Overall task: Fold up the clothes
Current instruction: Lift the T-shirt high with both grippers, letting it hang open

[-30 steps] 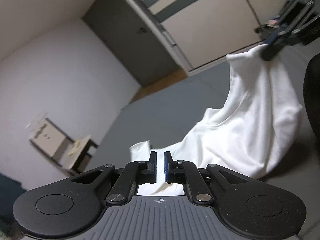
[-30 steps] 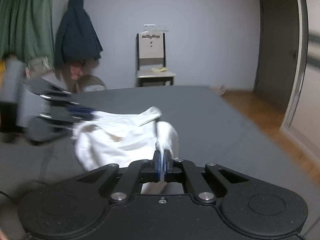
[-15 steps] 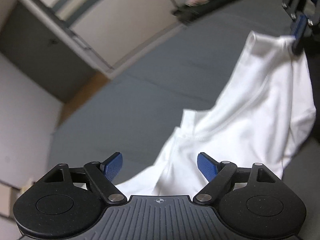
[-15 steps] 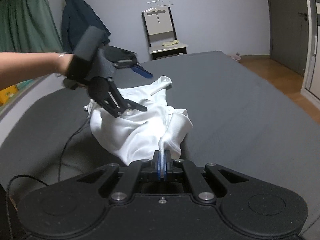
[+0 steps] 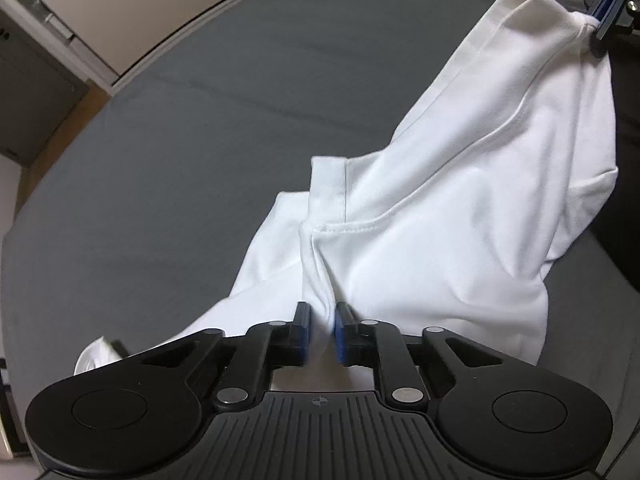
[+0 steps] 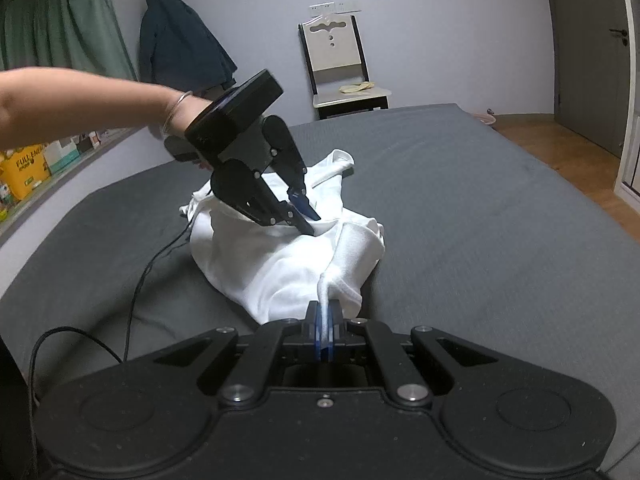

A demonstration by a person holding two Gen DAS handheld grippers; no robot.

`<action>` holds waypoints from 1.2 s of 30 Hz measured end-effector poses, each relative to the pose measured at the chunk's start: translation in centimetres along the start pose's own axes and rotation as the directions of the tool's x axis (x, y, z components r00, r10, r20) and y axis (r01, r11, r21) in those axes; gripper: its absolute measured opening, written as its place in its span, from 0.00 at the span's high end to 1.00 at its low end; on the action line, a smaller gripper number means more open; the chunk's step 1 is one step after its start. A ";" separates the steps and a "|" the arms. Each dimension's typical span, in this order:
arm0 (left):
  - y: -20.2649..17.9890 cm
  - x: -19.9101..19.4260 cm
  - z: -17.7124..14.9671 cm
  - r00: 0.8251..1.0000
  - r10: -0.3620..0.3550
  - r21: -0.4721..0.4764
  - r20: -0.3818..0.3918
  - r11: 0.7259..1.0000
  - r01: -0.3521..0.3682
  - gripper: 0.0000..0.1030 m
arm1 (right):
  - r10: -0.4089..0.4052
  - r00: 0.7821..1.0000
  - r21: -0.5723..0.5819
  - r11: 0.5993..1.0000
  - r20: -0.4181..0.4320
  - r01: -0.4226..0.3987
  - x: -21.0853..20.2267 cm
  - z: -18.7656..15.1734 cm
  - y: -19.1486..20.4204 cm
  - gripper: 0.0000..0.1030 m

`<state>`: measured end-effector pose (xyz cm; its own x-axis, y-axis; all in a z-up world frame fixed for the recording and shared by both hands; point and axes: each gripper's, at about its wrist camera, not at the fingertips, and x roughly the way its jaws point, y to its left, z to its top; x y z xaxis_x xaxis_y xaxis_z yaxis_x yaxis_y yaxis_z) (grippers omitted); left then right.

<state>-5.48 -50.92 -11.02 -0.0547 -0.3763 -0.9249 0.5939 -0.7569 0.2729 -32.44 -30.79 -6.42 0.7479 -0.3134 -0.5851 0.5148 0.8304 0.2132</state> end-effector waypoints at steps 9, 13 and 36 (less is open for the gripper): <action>-2.9 -4.4 -3.1 0.885 0.446 -0.152 0.133 0.891 -0.427 0.96 | -0.148 0.988 -0.113 0.982 0.048 0.152 0.9 0.1 1.3 0.96; -6.1 -9.8 -4.5 0.627 0.774 -0.328 0.088 0.617 -0.715 0.96 | -0.257 0.954 -0.181 0.942 0.152 0.283 2.1 1.3 2.4 0.97; -23.2 -47.7 1.4 -0.503 0.846 -0.312 -0.177 -0.533 -0.787 0.96 | -0.132 0.265 -0.060 0.790 0.955 0.610 -16.7 20.6 22.7 0.96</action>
<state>-17.78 -16.12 27.14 0.6721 -0.3563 0.6491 -0.0234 0.8660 0.4996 -24.56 -16.22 24.32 0.5305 -0.6329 0.5639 0.8378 0.4928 -0.2351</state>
